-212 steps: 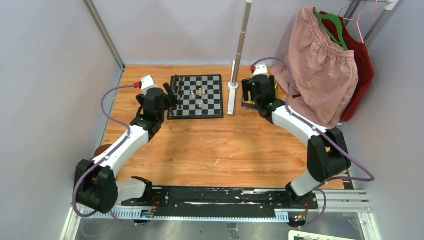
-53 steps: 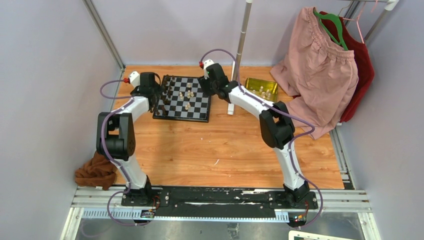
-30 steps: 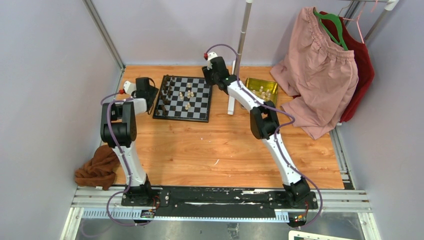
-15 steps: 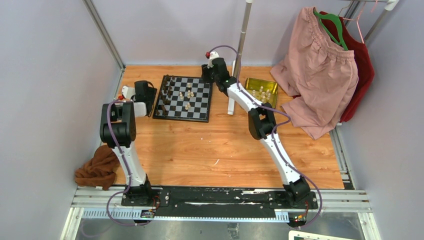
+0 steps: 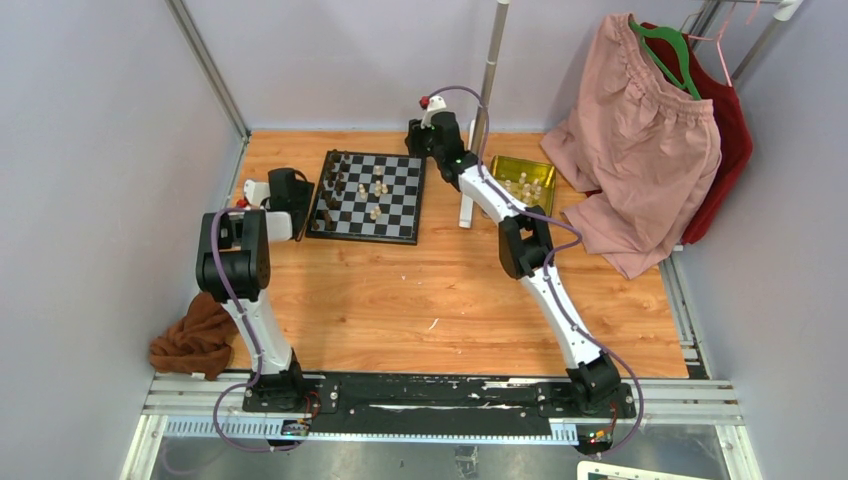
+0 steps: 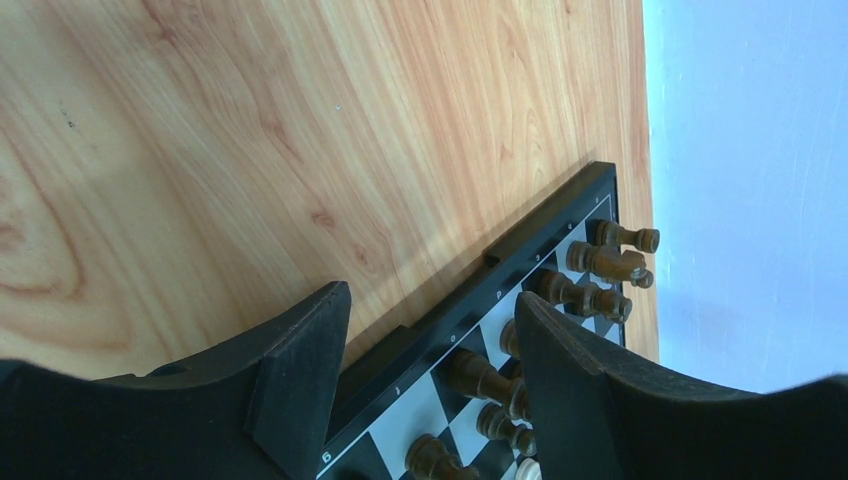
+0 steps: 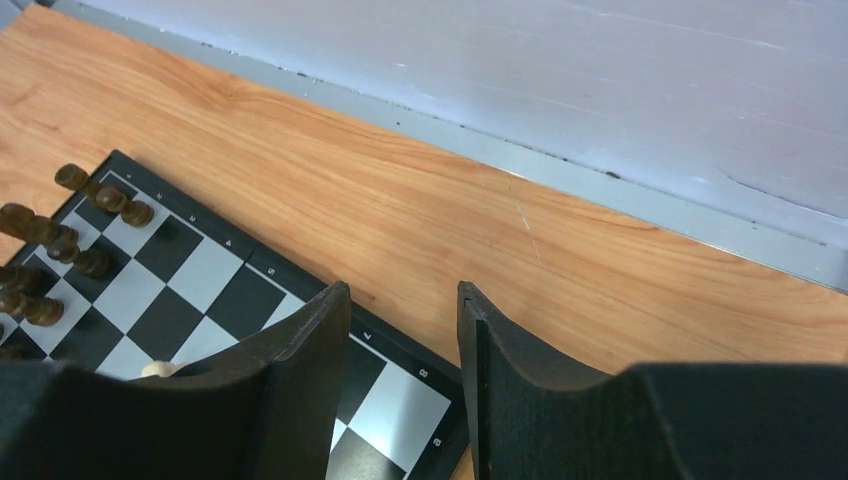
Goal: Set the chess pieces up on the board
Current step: Move the chessboard to the center of the board.
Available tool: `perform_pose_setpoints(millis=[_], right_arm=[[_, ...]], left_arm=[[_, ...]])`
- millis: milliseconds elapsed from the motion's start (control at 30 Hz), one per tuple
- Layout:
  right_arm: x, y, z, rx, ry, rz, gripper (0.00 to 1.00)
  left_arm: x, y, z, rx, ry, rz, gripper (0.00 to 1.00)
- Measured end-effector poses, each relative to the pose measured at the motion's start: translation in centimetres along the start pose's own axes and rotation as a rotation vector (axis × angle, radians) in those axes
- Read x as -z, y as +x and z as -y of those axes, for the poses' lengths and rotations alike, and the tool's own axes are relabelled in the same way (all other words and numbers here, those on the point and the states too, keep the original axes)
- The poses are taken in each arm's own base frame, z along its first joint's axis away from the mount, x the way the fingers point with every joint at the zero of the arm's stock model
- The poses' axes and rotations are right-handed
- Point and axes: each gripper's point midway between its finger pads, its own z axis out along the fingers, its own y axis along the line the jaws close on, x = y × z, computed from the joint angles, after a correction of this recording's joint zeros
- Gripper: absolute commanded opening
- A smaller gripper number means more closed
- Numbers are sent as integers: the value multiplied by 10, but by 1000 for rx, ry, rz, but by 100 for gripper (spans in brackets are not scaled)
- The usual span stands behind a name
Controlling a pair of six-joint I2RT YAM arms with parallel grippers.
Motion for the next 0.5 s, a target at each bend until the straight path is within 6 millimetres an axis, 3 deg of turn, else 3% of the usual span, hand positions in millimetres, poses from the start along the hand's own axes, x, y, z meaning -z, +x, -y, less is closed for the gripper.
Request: perform_pose_setpoints(millis=[200,500], right_arm=[[-3,-3,9,-47,9,26,48],[-8,20,9,-114,-1,-11,48]], left_arm=[[1,0,-1,6,8,2,67],[5,1,-3,14,16,-2,67]])
